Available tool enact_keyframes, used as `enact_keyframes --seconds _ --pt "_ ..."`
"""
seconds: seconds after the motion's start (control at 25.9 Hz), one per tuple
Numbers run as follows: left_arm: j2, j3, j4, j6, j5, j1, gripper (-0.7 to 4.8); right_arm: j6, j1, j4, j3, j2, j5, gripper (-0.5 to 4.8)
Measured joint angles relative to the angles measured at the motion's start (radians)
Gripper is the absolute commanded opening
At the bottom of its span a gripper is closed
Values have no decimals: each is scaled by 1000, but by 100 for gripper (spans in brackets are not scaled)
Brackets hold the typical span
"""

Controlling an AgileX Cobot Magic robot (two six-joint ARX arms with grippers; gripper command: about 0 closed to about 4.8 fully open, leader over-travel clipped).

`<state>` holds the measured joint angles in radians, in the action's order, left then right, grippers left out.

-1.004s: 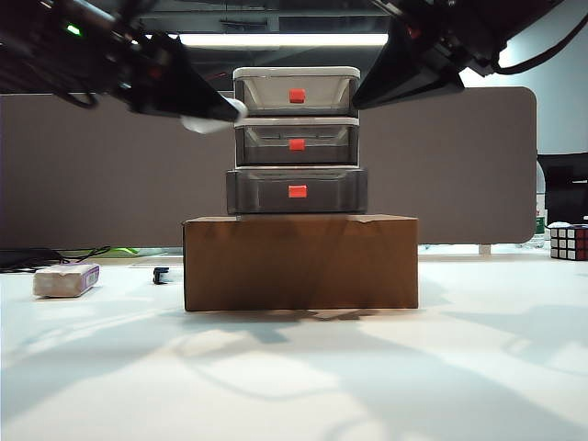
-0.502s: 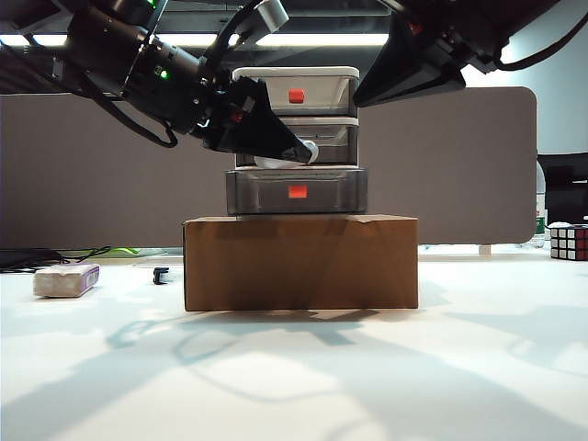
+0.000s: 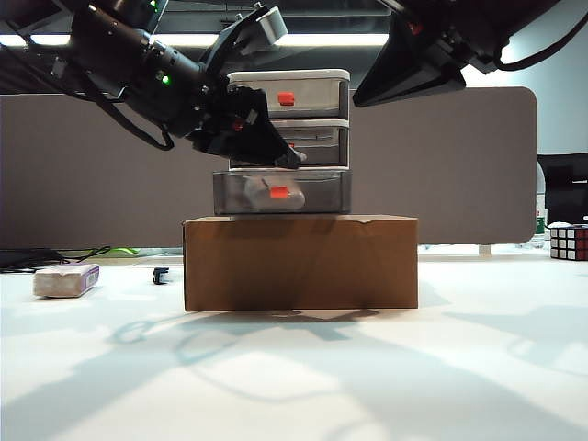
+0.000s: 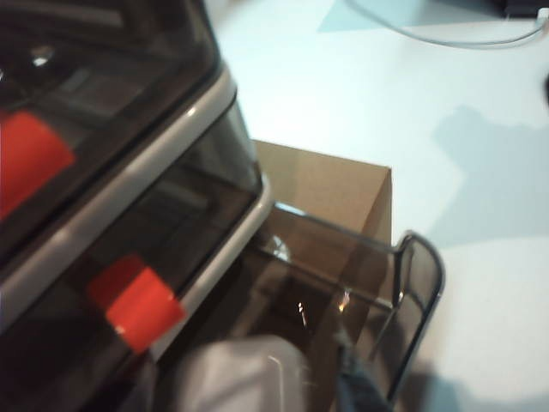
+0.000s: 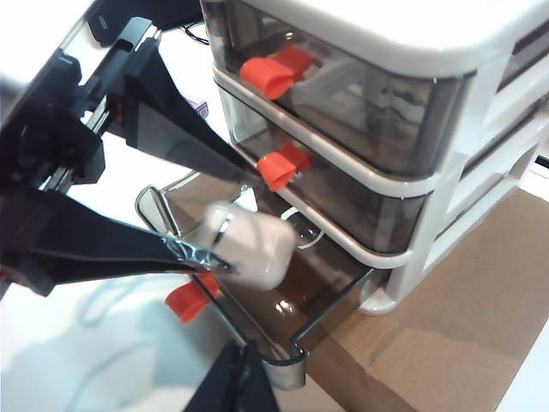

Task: Open the third layer of the drawer on the table, pick up the earphone case on the table and put it in, and finally close the drawer.

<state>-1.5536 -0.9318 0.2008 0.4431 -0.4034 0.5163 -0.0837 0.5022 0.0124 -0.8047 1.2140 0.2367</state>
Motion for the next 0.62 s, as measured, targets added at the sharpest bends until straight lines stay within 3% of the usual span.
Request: enact_keyframes --seconds 0.12,0.23,0.35,0.46,0.62 --pt "0 0 -12 -26 2 -1 254 0 0 -3 0 0 0 -6" --pt "52 0 -99 -56 3 -1 171 0 0 -3 0 0 0 -6" --pt "154 -1 -222 -58 -16 -1 20 0 0 14 0 0 0 -6" --pt "188 -2 -399 -51 -105 -1 -1 0 0 96 -3 0 2 -6" --pt "154 0 -457 -16 -106 0 -6 0 0 127 -31 2 7 -6"
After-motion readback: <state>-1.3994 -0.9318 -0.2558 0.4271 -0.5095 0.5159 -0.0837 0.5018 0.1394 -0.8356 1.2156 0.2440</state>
